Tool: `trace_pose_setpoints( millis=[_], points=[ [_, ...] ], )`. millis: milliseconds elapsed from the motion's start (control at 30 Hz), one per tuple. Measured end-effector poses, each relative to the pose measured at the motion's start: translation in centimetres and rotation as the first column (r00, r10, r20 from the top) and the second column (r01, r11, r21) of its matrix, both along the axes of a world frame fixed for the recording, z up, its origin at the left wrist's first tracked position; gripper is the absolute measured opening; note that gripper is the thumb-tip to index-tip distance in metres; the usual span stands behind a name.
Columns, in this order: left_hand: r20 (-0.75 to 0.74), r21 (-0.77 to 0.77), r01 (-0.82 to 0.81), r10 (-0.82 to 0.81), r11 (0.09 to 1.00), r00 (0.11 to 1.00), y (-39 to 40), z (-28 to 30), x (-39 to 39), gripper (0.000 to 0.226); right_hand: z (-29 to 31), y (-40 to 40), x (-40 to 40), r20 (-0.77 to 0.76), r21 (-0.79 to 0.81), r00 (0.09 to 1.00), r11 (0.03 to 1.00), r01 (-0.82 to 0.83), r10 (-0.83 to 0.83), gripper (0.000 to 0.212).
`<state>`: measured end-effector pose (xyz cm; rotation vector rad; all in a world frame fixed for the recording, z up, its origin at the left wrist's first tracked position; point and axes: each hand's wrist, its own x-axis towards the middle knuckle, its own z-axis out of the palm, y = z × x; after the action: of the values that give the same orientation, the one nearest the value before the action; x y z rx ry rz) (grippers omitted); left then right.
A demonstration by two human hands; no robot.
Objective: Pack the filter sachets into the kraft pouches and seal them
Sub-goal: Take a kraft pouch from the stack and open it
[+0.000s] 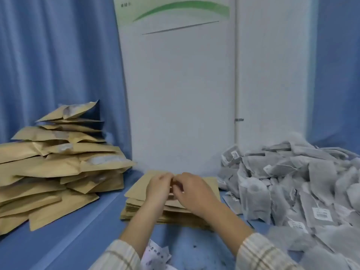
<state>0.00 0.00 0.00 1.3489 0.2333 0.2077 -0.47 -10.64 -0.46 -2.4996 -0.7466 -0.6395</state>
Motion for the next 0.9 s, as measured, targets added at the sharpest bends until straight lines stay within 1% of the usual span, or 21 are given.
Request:
trace_pose_setpoints(
  millis=[33,67,133,167,233,300,333,367,400,500,600,633,667,700,733,767,833,900],
  points=[
    [-0.058,-0.057,-0.007,0.004,0.998,0.998,0.5,-1.2,1.1,0.024,-0.9,0.3,1.6,-0.048,0.003,0.999,1.000,0.022,-0.021,0.025],
    [-0.156,-0.113,-0.011,-0.007,0.994,0.988,1.0,-2.3,2.2,0.023,-1.9,0.5,3.4,-0.093,-0.014,0.994,0.998,0.057,-0.059,0.031],
    [-0.332,-0.229,-0.030,-0.049,0.973,0.942,2.0,-5.1,3.7,0.022,-4.1,0.6,6.5,-0.195,-0.119,0.972,0.987,0.107,-0.129,0.051],
    [-0.376,-0.286,-0.053,-0.062,0.957,0.925,2.5,-6.1,4.2,0.024,-5.2,0.8,8.1,-0.238,-0.178,0.959,0.978,0.110,-0.152,0.063],
    [-0.439,-0.335,-0.107,-0.054,0.936,0.897,2.8,-7.2,4.7,0.031,-7.0,1.1,9.8,-0.336,-0.281,0.923,0.955,0.092,-0.188,0.086],
    [-0.478,-0.353,-0.154,-0.036,0.923,0.877,2.8,-7.5,4.8,0.038,-8.3,1.4,10.6,-0.407,-0.333,0.887,0.940,0.078,-0.218,0.098],
    [-0.482,-0.341,-0.157,-0.030,0.927,0.875,2.8,-7.8,4.9,0.040,-8.9,1.5,11.0,-0.413,-0.363,0.880,0.929,0.076,-0.234,0.101],
    [-0.480,-0.327,-0.162,-0.016,0.931,0.877,2.7,-8.0,5.0,0.040,-9.4,1.5,11.0,-0.383,-0.388,0.892,0.918,0.081,-0.241,0.100],
    [-0.482,-0.307,-0.167,-0.001,0.937,0.876,2.7,-8.2,4.9,0.040,-9.8,1.5,10.9,-0.315,-0.410,0.917,0.907,0.099,-0.243,0.097],
    [-0.482,-0.258,-0.182,0.037,0.949,0.876,2.2,-8.5,4.8,0.041,-11.0,1.1,10.2,-0.111,-0.468,0.973,0.874,0.129,-0.203,0.079],
    [-0.479,-0.226,-0.178,0.050,0.958,0.876,1.7,-8.6,4.4,0.039,-10.9,0.7,9.1,-0.004,-0.513,0.992,0.852,0.103,-0.123,0.056],
    [-0.476,-0.210,-0.171,0.052,0.963,0.878,1.6,-8.6,4.3,0.039,-10.5,0.5,8.7,0.026,-0.504,0.997,0.861,0.074,-0.071,0.048],
    [-0.474,-0.192,-0.160,0.051,0.968,0.879,1.5,-8.7,4.2,0.039,-10.1,0.3,8.2,0.090,-0.509,0.996,0.859,0.050,-0.005,0.040],
    [-0.466,-0.183,-0.148,0.047,0.972,0.883,1.3,-8.7,4.0,0.038,-9.8,0.0,7.9,0.202,-0.549,0.978,0.833,0.063,0.059,0.033],
    [-0.456,-0.173,-0.139,0.046,0.975,0.889,1.2,-8.7,3.8,0.038,-9.4,-0.2,7.4,0.285,-0.595,0.955,0.796,0.109,0.082,0.032],
    [-0.446,-0.163,-0.134,0.048,0.977,0.894,1.1,-8.7,3.6,0.038,-9.1,-0.3,6.8,0.357,-0.595,0.929,0.789,0.151,0.092,0.034],
    [-0.410,-0.160,-0.125,0.049,0.979,0.911,0.9,-8.5,3.1,0.037,-9.2,-0.6,6.3,0.432,-0.574,0.894,0.801,0.169,0.120,0.033],
    [-0.325,-0.216,-0.104,0.029,0.971,0.945,0.7,-7.9,2.4,0.028,-9.3,-0.7,5.3,0.494,-0.572,0.855,0.800,0.180,0.161,0.024]
  ],
)
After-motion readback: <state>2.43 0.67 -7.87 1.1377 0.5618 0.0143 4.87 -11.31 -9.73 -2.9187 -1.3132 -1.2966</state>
